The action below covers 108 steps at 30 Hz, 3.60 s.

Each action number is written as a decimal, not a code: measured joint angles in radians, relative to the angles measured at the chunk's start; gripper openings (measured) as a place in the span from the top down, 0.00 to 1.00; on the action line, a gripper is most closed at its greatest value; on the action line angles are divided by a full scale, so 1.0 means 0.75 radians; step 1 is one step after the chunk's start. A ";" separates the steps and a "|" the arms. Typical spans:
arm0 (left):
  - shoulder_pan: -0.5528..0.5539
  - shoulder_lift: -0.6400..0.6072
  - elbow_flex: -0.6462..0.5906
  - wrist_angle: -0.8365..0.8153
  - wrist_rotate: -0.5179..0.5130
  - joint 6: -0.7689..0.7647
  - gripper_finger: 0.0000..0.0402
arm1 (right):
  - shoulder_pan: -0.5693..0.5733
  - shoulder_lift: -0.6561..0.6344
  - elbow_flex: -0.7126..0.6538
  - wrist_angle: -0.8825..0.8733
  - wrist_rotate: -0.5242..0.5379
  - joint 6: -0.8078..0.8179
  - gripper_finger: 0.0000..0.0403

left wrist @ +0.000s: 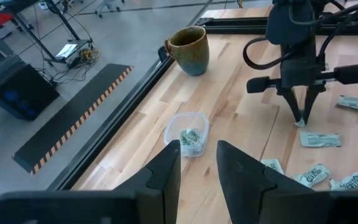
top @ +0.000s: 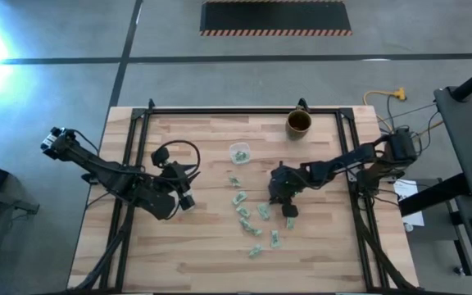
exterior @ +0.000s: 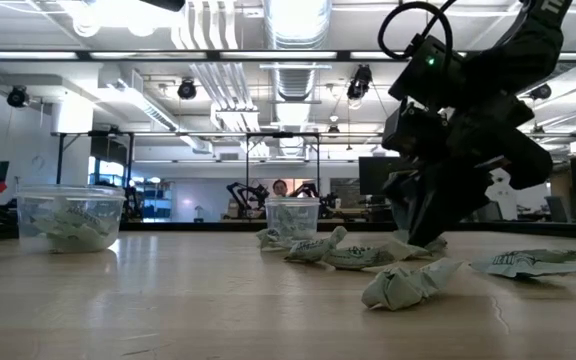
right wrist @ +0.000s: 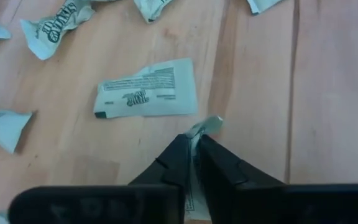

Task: Pick and place Stevia / Truvia into bins
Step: Put the stevia packet into the top transparent container

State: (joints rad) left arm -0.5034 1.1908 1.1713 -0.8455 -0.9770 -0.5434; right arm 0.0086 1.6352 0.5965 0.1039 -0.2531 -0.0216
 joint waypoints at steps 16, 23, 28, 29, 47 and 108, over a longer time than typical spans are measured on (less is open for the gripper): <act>0.000 0.000 -0.003 0.000 0.002 0.000 0.78 | -0.026 -0.091 0.232 0.027 0.152 0.009 0.98; 0.000 0.000 -0.006 -0.001 0.004 0.000 0.78 | -0.168 -0.042 0.464 -0.044 0.313 -0.005 0.98; -0.001 0.000 -0.008 -0.001 0.005 0.001 0.78 | -0.309 0.030 0.619 -0.240 0.290 -0.001 0.98; -0.001 0.000 -0.009 -0.003 0.005 0.001 0.78 | -0.333 0.053 0.646 -0.279 0.270 -0.002 0.98; -0.002 0.000 -0.018 -0.002 0.005 0.000 0.78 | -0.420 0.397 0.984 -0.487 0.088 -0.047 0.98; -0.001 -0.001 -0.021 0.001 0.007 0.002 0.78 | -0.051 0.097 0.604 -0.985 -0.179 -0.235 0.77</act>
State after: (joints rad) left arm -0.5037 1.1904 1.1557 -0.8452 -0.9720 -0.5423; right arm -0.0299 1.7082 1.0492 -0.6349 -0.3873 -0.1978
